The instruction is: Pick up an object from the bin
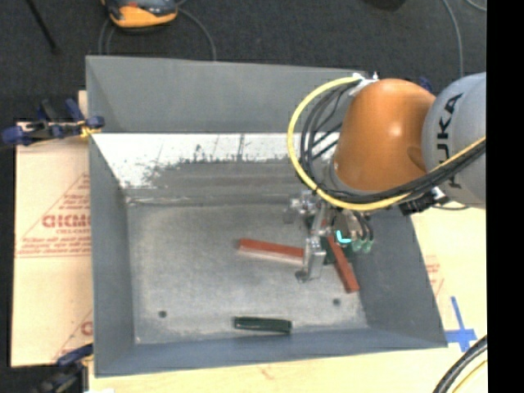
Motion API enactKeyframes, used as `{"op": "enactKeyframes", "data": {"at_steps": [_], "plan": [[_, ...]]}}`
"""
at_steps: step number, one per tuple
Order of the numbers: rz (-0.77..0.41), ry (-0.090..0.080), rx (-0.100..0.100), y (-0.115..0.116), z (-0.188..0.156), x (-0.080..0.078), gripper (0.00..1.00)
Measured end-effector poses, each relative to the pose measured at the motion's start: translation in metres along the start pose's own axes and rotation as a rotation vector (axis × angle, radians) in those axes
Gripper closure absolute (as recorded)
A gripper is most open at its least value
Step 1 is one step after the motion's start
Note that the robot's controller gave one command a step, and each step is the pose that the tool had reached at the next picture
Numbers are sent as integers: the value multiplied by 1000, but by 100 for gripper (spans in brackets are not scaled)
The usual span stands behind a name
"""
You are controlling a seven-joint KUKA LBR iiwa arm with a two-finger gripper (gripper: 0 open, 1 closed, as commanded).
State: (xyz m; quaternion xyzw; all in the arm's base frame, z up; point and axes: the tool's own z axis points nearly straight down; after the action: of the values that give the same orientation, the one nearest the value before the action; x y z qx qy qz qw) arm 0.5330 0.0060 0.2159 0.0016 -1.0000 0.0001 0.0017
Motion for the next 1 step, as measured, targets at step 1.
{"op": "enactKeyframes", "data": {"at_steps": [1], "plan": [[0, -7, 0, 0, -4, -2, 0]]}}
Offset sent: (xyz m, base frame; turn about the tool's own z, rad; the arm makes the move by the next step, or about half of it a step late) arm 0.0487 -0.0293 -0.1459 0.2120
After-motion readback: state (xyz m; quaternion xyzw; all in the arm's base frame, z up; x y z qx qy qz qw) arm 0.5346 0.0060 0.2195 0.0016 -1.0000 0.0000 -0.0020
